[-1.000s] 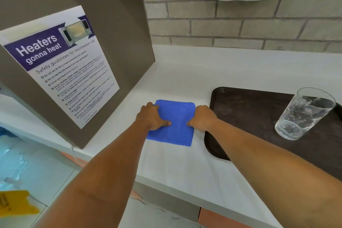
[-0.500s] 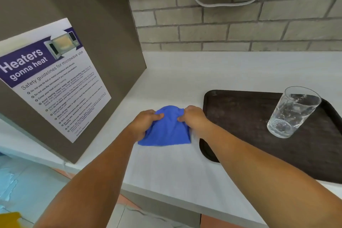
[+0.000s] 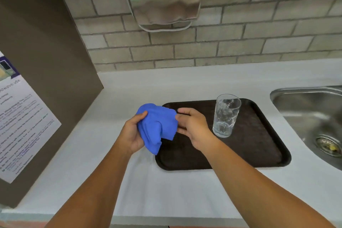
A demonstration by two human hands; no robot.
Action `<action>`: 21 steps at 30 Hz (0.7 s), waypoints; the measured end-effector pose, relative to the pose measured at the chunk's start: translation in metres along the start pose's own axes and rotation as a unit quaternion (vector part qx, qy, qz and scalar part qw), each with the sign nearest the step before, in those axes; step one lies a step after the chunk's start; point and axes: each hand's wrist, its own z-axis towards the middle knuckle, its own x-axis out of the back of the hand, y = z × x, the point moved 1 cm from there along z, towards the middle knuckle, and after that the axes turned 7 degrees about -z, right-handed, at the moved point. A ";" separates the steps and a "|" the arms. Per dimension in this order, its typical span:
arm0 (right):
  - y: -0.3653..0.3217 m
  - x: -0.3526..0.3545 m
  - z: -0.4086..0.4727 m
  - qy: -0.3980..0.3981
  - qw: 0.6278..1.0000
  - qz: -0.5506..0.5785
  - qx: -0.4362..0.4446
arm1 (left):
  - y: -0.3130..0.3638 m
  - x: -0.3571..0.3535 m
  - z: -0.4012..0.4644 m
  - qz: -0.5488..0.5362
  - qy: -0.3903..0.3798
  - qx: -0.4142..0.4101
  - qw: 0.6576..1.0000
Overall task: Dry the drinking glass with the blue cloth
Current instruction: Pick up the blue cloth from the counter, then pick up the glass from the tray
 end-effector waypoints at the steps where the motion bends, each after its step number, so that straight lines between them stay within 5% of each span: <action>1: 0.003 0.014 -0.004 0.024 0.999 -0.033 0.008 | -0.006 -0.008 0.004 0.004 0.007 0.004 1.000; 8: 0.043 0.117 -0.023 0.337 0.923 -0.162 0.095 | -0.035 -0.058 0.022 0.071 -0.002 -0.012 0.997; 15: 0.041 0.164 0.032 0.133 0.972 -0.164 0.105 | -0.050 -0.082 0.029 0.147 0.035 -0.031 0.988; 21: 0.042 0.180 0.041 0.068 0.975 -0.170 0.125 | -0.047 -0.082 0.026 0.161 0.042 -0.032 0.986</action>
